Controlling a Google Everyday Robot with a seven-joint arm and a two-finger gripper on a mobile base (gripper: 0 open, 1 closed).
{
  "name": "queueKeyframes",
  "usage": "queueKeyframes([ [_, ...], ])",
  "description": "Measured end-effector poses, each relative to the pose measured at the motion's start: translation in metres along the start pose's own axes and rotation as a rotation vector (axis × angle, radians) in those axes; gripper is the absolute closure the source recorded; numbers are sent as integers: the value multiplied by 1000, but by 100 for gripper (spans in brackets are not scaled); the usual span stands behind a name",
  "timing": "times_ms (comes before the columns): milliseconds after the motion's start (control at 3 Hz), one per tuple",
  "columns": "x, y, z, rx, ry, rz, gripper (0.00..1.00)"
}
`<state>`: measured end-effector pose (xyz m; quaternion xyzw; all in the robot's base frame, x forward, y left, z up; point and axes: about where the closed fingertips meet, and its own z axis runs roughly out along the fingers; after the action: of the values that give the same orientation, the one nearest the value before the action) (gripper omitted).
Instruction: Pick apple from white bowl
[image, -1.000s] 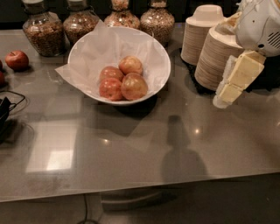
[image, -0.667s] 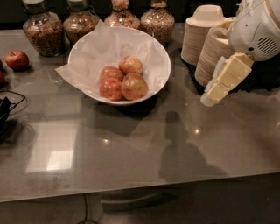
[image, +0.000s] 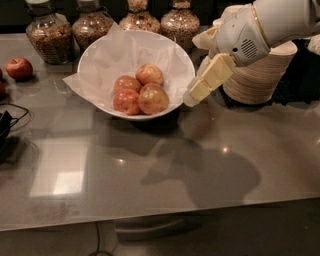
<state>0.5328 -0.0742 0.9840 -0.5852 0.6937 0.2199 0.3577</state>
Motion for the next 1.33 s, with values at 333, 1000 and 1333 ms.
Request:
queueKeyframes([
  [333,-18,-5,14,-12,-53,60,2],
  [1000,-34,-15,40,6,-14,130,16],
  [1333,-33,-17,51,-1,3,138,13],
])
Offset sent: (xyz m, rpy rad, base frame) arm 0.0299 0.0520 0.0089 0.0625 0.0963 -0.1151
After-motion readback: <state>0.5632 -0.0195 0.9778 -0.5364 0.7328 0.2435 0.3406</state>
